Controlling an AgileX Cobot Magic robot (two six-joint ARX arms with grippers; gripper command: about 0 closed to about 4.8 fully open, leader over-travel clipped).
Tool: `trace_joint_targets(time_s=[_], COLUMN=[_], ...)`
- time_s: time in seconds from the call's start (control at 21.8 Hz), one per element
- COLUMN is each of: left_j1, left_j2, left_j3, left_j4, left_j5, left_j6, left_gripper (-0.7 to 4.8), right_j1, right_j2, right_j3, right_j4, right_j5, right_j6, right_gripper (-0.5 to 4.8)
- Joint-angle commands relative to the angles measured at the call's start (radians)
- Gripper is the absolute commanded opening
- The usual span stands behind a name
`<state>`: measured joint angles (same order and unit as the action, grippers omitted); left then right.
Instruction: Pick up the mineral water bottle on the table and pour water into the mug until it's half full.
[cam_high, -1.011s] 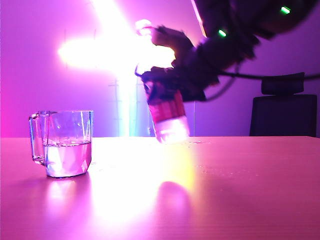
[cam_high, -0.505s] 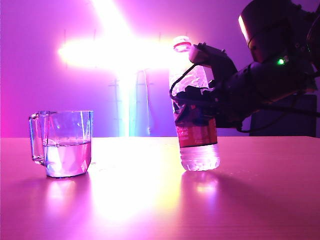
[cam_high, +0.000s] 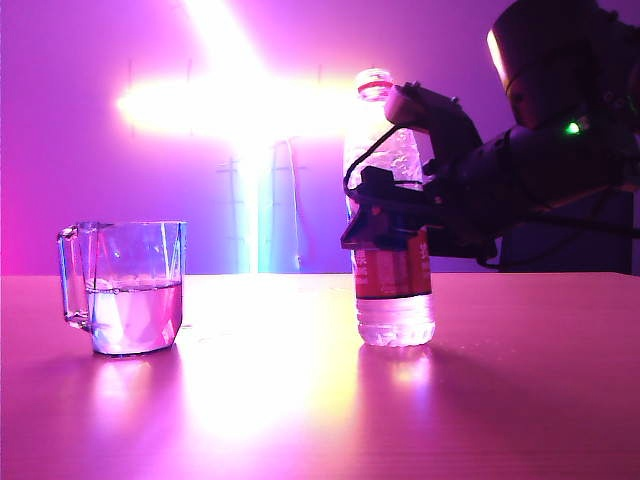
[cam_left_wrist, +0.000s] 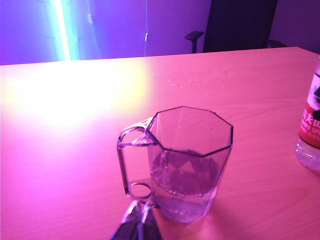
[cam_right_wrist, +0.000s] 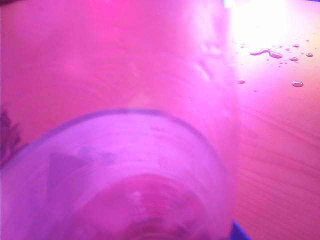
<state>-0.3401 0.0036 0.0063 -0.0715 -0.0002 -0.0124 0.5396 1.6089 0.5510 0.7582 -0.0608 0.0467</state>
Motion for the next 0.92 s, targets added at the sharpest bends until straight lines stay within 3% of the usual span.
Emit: trace_joint_targets(time_s=[0.05,0.55,0.83,0.92], left_j1=[0.000,0.029,0.280,0.352], left_j2=[0.002,0.002,0.002,0.002], left_j3=[0.003,0.003,0.003,0.003], left_j4=[0.005,0.005,0.005,0.005], left_j5=[0.004,0.005,0.000,0.000], left_j6=[0.004,0.004,0.004,0.004], left_gripper=[-0.02,-0.02,-0.02,-0.02], right_j1=[0.002,0.002,0.003,0.003], right_j2=[-0.035,-0.293,-0.578,-0.725], right_j3=[-0.040,-0.200,-0.295,-0.300], right_j4=[0.010,-0.002,-0.134,-0.248], right_j5=[-0.002,0.021,0.037,0.036], right_j6=[0.007,0.021,0.087,0.122], right_gripper=[4.49,4.79,4.79,3.73])
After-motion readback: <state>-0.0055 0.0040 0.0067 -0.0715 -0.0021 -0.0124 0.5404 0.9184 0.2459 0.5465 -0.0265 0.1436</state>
